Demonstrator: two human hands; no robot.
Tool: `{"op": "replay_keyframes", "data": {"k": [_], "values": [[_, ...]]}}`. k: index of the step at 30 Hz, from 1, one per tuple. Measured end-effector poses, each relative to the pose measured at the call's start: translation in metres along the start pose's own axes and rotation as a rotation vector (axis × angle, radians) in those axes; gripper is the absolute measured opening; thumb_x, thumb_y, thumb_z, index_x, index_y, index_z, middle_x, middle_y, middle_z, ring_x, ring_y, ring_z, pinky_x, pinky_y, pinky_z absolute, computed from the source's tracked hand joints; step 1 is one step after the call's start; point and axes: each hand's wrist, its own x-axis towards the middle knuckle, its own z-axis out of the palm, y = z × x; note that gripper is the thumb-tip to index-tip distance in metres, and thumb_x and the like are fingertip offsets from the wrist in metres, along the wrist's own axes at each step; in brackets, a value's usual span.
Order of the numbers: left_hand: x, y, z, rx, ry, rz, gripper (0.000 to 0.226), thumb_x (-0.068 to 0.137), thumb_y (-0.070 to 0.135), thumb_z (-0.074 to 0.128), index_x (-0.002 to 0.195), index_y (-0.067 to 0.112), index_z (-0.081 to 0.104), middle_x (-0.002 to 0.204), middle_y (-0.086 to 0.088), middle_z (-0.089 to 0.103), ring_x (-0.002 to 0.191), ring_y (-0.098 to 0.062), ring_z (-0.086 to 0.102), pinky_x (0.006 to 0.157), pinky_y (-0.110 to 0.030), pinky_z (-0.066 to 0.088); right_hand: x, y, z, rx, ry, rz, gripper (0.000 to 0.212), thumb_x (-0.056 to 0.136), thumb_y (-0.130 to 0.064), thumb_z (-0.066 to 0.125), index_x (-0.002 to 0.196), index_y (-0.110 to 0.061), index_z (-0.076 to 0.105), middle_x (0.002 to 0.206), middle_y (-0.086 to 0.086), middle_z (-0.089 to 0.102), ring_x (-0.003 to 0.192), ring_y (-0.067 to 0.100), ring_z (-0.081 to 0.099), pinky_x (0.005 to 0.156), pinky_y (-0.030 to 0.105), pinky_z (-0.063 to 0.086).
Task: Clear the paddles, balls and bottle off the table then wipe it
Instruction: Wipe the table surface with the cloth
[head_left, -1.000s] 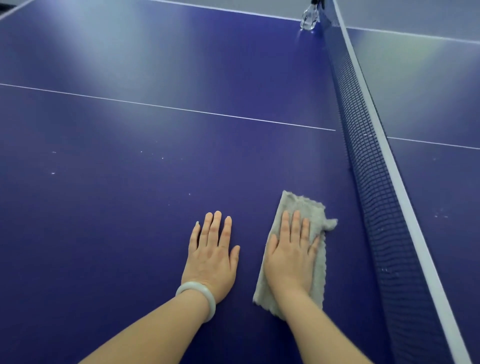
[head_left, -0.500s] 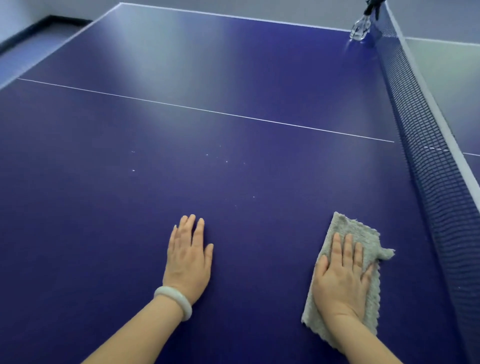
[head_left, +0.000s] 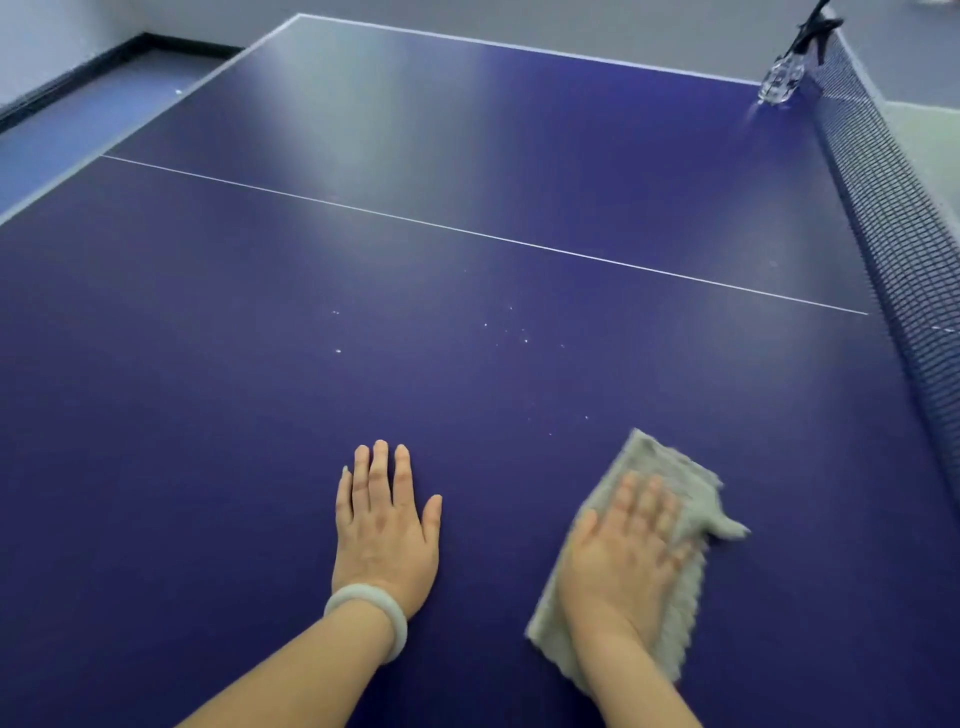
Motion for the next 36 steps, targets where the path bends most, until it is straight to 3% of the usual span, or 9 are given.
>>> {"op": "replay_keyframes", "data": {"k": [3, 6, 11, 15, 19, 23, 25, 27, 36], "values": [[-0.001, 0.000, -0.002, -0.016, -0.017, 0.001, 0.079, 0.091, 0.054, -0.005, 0.155, 0.013, 0.017, 0.163, -0.010, 0.015, 0.152, -0.026, 0.003, 0.123, -0.044, 0.004, 0.029, -0.057, 0.006, 0.001, -0.033, -0.172, 0.063, 0.101, -0.039, 0.011, 0.155, -0.014, -0.010, 0.164, 0.008, -0.013, 0.150, 0.027, -0.015, 0.118, 0.056, -0.013], [0.001, 0.000, 0.000, -0.024, -0.017, 0.013, 0.080, 0.089, 0.054, -0.010, 0.156, 0.015, 0.009, 0.164, -0.008, 0.007, 0.151, -0.026, -0.005, 0.123, -0.043, -0.002, 0.079, -0.060, 0.003, -0.022, -0.045, -0.237, 0.061, 0.101, -0.040, 0.007, 0.155, -0.017, -0.011, 0.164, 0.003, -0.015, 0.150, 0.023, -0.015, 0.119, 0.054, -0.011], [0.000, 0.000, -0.002, -0.008, -0.022, 0.019, 0.079, 0.091, 0.051, -0.007, 0.156, 0.012, 0.015, 0.163, -0.012, 0.013, 0.151, -0.029, 0.002, 0.123, -0.046, 0.002, 0.092, 0.019, -0.012, 0.106, -0.036, 0.046, 0.063, 0.101, -0.041, 0.011, 0.158, -0.016, 0.001, 0.165, 0.003, -0.005, 0.151, 0.021, -0.009, 0.121, 0.052, -0.006], [0.000, 0.001, -0.004, -0.009, -0.042, 0.017, 0.077, 0.092, 0.050, -0.004, 0.155, 0.010, 0.018, 0.162, -0.013, 0.017, 0.151, -0.030, 0.006, 0.123, -0.048, 0.006, 0.030, 0.027, -0.003, 0.061, 0.026, 0.109, 0.064, 0.100, -0.040, 0.015, 0.157, -0.011, 0.006, 0.165, 0.009, 0.003, 0.152, 0.026, -0.001, 0.120, 0.056, 0.001], [-0.002, 0.000, -0.006, -0.003, -0.037, 0.027, 0.077, 0.093, 0.050, -0.003, 0.155, 0.010, 0.019, 0.161, -0.014, 0.019, 0.151, -0.031, 0.007, 0.123, -0.048, 0.007, 0.020, -0.027, 0.007, 0.021, -0.015, -0.083, 0.064, 0.100, -0.041, 0.008, 0.156, -0.014, -0.007, 0.165, 0.007, -0.008, 0.151, 0.025, -0.010, 0.121, 0.054, -0.004], [-0.002, -0.001, -0.013, -0.057, -0.043, 0.041, 0.066, 0.100, 0.047, 0.012, 0.153, 0.010, 0.028, 0.159, -0.014, 0.024, 0.150, -0.031, 0.013, 0.122, -0.045, 0.009, 0.056, -0.044, 0.012, -0.046, -0.015, -0.396, 0.062, 0.100, -0.043, 0.007, 0.154, -0.021, -0.016, 0.162, 0.000, -0.020, 0.149, 0.019, -0.020, 0.120, 0.051, -0.012], [0.002, -0.003, -0.012, -0.138, -0.041, 0.064, 0.061, 0.102, 0.044, 0.021, 0.155, 0.014, 0.021, 0.162, -0.010, 0.012, 0.152, -0.026, 0.001, 0.122, -0.039, -0.002, 0.078, -0.040, 0.011, -0.038, -0.014, -0.435, 0.061, 0.101, -0.044, 0.009, 0.155, -0.024, -0.012, 0.163, -0.003, -0.016, 0.149, 0.015, -0.018, 0.120, 0.049, -0.011], [0.014, -0.003, -0.015, -0.199, -0.013, 0.100, 0.058, 0.103, 0.039, 0.028, 0.155, 0.015, 0.021, 0.162, -0.007, 0.011, 0.151, -0.021, 0.001, 0.122, -0.033, -0.004, 0.097, -0.037, 0.007, -0.007, -0.017, -0.374, 0.061, 0.101, -0.045, 0.009, 0.154, -0.026, -0.013, 0.163, -0.004, -0.015, 0.150, 0.014, -0.017, 0.121, 0.050, -0.008], [0.083, 0.024, -0.003, -0.014, -0.005, -0.053, 0.075, 0.091, 0.055, -0.010, 0.155, 0.016, -0.012, 0.163, -0.009, -0.013, 0.150, -0.025, -0.017, 0.122, -0.041, -0.008, 0.159, -0.017, -0.010, 0.057, -0.039, -0.207, 0.060, 0.101, -0.043, 0.007, 0.156, -0.024, -0.007, 0.164, -0.004, -0.010, 0.151, 0.016, -0.012, 0.121, 0.051, -0.007]]}}
